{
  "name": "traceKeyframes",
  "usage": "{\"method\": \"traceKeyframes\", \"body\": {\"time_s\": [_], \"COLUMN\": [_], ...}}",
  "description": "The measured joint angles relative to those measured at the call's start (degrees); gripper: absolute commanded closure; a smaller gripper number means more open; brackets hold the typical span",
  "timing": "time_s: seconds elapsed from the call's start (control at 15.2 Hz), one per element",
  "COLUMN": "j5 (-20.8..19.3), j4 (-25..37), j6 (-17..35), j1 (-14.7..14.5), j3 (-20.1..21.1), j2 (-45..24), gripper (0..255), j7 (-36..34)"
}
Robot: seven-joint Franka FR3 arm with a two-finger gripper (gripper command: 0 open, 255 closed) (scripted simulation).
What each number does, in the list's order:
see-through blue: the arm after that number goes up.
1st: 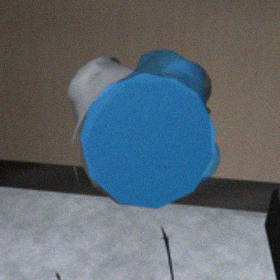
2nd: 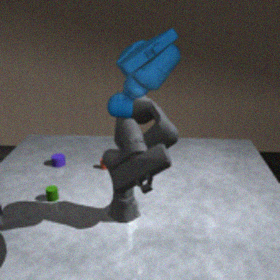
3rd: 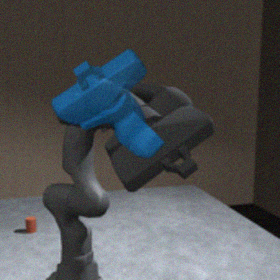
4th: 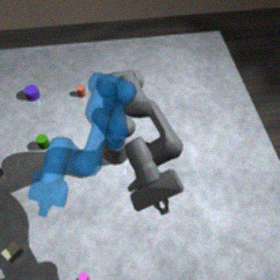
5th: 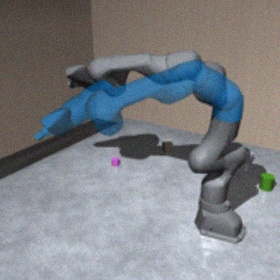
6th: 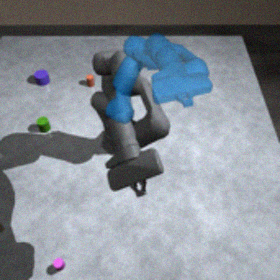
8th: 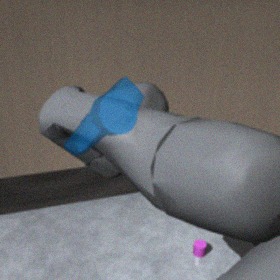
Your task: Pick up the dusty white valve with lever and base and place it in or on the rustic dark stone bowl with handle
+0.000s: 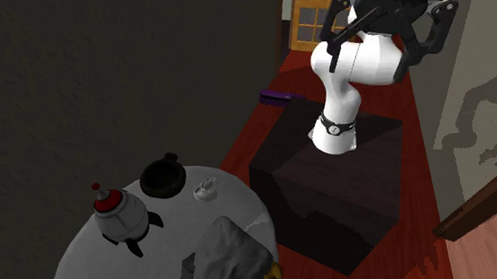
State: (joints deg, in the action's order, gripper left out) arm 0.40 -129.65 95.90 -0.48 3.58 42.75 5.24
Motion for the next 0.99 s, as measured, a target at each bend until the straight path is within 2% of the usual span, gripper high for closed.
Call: {"method": "traceKeyframes", "body": {"time_s": [0.13, 0.4, 0.73, 0.99], "j5": [-0.2, -1.7, -4.2, -6.3], "j4": [-0.9, -6.6, -15.1, -18.9], "j6": [0.7, 5.3, 13.0, 19.1], "j1": [0.1, 1.0, 2.7, 4.2], "j3": [-0.3, -3.1, -7.0, -10.4], "j2": [0.2, 1.1, 1.7, -0.5], "gripper": [0, 0, 0, 0], "j7": [0.4, 3.4, 7.5, 10.8]}}
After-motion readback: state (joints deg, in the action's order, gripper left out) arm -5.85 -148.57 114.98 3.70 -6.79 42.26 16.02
